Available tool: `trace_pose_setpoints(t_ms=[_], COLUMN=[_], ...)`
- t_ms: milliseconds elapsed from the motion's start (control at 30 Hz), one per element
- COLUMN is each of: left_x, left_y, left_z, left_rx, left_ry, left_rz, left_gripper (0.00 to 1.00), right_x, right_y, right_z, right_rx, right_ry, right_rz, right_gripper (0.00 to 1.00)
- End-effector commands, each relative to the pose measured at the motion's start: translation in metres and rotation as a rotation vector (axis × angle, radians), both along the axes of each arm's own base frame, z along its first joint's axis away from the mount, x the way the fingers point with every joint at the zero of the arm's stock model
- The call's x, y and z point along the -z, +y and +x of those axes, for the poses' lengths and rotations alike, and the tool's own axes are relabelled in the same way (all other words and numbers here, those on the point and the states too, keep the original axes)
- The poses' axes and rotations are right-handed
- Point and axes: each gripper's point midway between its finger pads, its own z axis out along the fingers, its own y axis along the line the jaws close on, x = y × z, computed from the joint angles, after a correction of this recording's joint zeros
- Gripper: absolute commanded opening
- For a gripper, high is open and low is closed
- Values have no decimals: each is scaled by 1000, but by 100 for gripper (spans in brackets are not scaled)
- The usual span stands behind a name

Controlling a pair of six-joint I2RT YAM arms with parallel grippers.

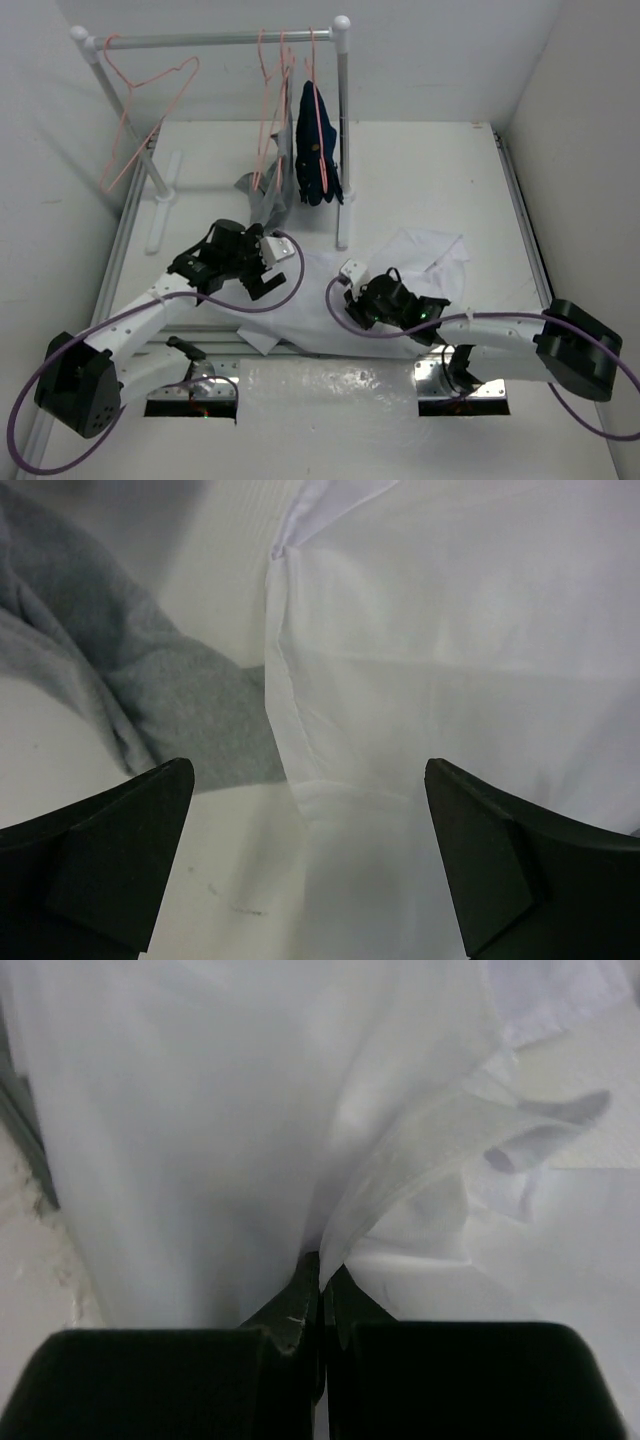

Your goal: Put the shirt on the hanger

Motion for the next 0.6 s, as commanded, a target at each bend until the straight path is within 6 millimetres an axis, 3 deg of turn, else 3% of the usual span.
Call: trace_pose_setpoints(t_ms=[0, 100, 233, 267, 300, 400, 467, 500, 533, 567], left_x=[-10, 5, 26, 29, 40, 58, 61, 60, 59, 57], left_y=[-27, -32, -44, -45, -42, -38, -42, -43, -44, -44], left_z=[2, -6, -11, -9, -6, -5, -15, -18, -21, -20], left_rx=[103, 156, 208, 209, 195, 199, 239, 254, 265, 264], left_ry=[-42, 6, 55, 55, 76, 102, 135, 138, 143, 137], left_rz=[-90, -91, -72, -66, -38, 2, -17, -26, -30, -35], left_gripper=[100, 100, 100, 100, 100, 100, 98, 92, 64, 43], right_x=[4, 6, 3, -2, -8, -28, -35, -46, -51, -60], right_y=[6, 7, 3, 5, 3, -2, -11, -6, -18, -18], right_z=[-17, -24, -25, -23, -21, -11, -2, -1, 13, 20], right_rx=[-135, -182, -176, -172, -154, -84, -25, -18, 48, 70], right_ry=[-103, -116, -139, -152, -177, -229, -206, -168, -144, -128], right_rz=[-93, -127, -104, -76, -55, -2, 8, 61, 79, 113], right_gripper=[0, 0, 22, 29, 50, 85, 89, 89, 89, 89])
